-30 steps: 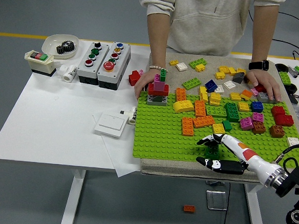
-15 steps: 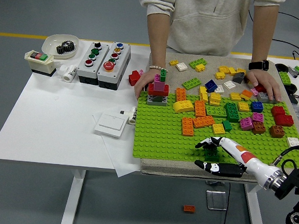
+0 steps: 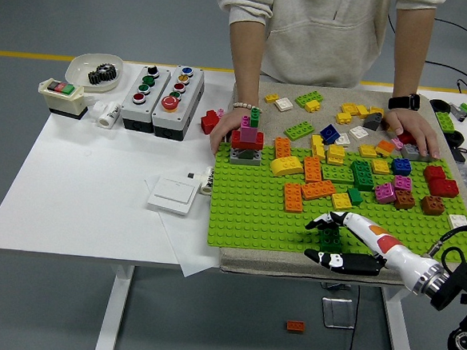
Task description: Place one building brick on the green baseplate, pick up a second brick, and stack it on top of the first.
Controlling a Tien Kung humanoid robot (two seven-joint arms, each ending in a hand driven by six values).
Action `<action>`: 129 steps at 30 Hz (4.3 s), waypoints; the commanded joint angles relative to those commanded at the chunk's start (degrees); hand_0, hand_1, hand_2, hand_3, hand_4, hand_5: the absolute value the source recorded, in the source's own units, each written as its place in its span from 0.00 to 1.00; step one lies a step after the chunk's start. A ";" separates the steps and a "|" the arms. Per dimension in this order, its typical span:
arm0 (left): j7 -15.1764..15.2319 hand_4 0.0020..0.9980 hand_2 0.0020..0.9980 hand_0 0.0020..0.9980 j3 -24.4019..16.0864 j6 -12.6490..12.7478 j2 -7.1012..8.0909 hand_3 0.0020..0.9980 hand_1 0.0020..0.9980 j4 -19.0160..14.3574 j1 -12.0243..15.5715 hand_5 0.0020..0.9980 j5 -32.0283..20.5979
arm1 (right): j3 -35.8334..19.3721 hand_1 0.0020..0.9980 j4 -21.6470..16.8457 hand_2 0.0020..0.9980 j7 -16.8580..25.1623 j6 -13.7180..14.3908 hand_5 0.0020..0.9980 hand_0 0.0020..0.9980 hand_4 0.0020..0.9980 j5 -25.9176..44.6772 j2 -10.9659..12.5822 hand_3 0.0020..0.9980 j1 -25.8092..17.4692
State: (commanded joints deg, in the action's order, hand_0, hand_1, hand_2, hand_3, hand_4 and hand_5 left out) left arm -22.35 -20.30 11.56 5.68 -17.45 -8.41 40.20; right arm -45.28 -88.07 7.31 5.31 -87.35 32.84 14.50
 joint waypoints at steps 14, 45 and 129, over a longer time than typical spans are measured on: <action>0.04 0.72 0.81 0.81 0.14 -0.01 0.04 0.63 0.81 -0.03 -0.12 0.68 -0.24 | -0.24 0.72 0.20 0.76 -0.76 -0.55 0.63 0.75 0.89 -1.23 0.11 0.68 -0.58; -0.26 0.72 0.82 0.81 -0.25 -0.33 -0.01 0.63 0.82 -0.02 0.19 0.68 0.67 | -0.61 0.71 -0.16 0.75 -0.85 -0.11 0.63 0.74 0.89 -1.69 -0.40 0.68 -1.51; -0.33 0.72 0.82 0.81 -0.59 -0.50 -0.19 0.63 0.81 -0.03 0.01 0.68 1.40 | -2.07 0.71 1.33 0.74 -0.05 3.58 0.63 0.74 0.88 -2.02 -1.93 0.67 2.56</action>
State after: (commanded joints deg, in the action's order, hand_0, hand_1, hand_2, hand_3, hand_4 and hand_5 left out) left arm -22.69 -20.88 11.06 5.49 -17.48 -8.40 41.60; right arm -47.35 -86.74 7.26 8.88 -89.37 30.91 17.06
